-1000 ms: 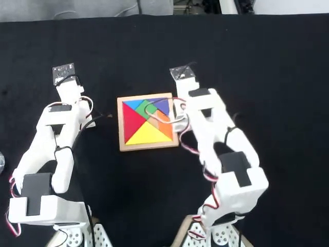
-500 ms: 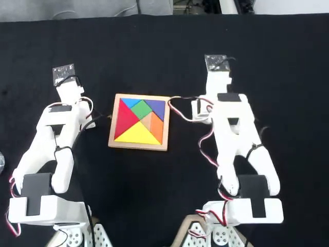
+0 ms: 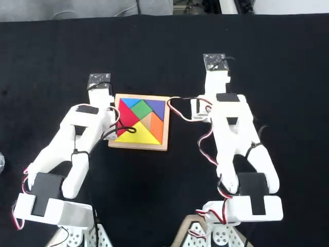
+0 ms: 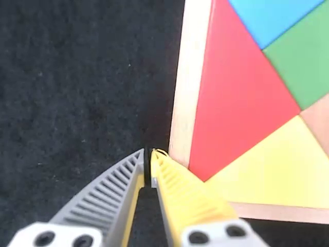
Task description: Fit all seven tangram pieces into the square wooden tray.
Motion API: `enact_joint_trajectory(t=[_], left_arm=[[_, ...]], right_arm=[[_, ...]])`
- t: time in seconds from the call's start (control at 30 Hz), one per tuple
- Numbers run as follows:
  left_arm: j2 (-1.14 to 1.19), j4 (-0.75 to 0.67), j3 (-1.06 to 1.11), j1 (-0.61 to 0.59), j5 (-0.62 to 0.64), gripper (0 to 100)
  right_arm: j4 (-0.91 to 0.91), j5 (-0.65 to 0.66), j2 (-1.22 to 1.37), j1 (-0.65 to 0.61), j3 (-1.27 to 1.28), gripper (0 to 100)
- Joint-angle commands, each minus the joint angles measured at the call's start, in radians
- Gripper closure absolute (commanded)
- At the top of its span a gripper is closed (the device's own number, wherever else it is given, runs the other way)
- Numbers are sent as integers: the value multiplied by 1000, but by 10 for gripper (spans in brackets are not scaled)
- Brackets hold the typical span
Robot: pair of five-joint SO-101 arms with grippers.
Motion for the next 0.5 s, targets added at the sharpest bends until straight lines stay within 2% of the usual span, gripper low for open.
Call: enact_joint_trajectory(t=[0.0,0.17,0.37,0.47], left_arm=[[-35,6,-16,19,-3,970],[-38,6,-21,30,3,970],[-37,8,-15,101,3,970],[-46,57,-25,105,3,970]], right_arm=[[-17,2,-7,-6,-4,987],[-17,2,-7,-6,-4,987],[-17,2,-7,-5,-5,987],[-17,2,-7,-5,-5,987]])
